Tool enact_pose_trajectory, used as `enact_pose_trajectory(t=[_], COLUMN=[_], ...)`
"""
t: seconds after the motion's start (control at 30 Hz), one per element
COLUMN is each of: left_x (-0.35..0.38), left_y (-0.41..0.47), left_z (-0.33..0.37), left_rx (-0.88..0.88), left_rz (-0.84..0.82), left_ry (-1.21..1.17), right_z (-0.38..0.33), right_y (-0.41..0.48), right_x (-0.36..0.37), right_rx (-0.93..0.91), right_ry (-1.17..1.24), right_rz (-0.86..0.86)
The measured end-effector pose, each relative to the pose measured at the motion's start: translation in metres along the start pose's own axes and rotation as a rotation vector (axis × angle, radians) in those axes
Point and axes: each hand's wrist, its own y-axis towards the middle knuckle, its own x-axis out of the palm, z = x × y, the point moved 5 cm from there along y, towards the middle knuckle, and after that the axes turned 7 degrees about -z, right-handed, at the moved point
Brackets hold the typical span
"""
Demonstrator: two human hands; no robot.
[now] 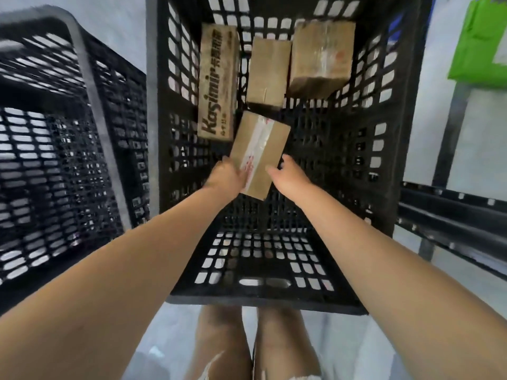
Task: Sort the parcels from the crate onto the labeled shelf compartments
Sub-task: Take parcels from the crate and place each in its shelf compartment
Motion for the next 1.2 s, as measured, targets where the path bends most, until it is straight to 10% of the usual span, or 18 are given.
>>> enact_pose_trajectory(t=[0.53, 1.2], left_x=[0.004, -0.161], left_y=[-0.047, -0.350], left_z=[-0.008, 0.135], left_rx=[0.027, 0.603], left_rz=[0.170, 0.442], left_ry=[-0.572, -0.942], right_z=[0.030, -0.135], right_y=[-0.039, -0.388], right_x=[0.014, -0.143], right_rx=[-0.023, -0.748], right_ry=[0.413, 0.504], right_rz=[0.181, 0.559])
